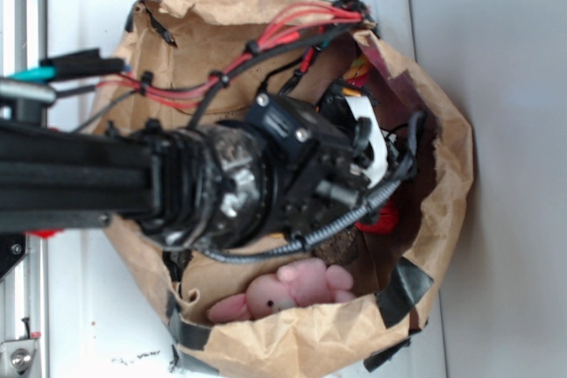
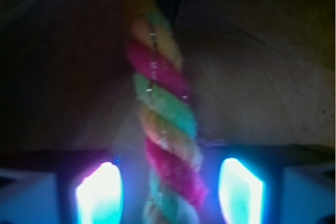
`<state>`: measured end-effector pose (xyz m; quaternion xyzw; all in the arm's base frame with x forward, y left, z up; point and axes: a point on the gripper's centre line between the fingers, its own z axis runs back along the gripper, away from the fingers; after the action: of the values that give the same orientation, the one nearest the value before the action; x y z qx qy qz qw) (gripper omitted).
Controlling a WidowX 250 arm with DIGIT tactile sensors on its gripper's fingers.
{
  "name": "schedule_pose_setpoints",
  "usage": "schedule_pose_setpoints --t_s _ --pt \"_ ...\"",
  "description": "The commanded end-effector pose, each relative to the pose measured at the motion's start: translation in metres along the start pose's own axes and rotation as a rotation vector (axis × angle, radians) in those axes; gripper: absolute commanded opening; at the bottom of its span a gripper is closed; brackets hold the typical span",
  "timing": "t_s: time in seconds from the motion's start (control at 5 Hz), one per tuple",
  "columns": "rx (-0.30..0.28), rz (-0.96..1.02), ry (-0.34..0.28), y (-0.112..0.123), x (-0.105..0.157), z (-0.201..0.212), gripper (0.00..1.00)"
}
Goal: Grab the multicolored rope.
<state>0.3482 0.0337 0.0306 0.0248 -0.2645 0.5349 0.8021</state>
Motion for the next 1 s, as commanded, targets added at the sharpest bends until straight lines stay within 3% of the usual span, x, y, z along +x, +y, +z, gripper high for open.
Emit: schedule_pose_setpoints --t_s 0.0,0.4,0.6,0.8 --pt "-0.051 0.010 -0.023 -0.007 0.007 0.005 0.00" --pt "-0.074 -0.007 0.029 -0.009 0.037 0.025 0.00" --pt "-0.113 -0.093 0.109 -0.004 0.055 0.051 0.00" --pt "-0.085 -0.224 0.149 0.006 0.064 0.079 0.00"
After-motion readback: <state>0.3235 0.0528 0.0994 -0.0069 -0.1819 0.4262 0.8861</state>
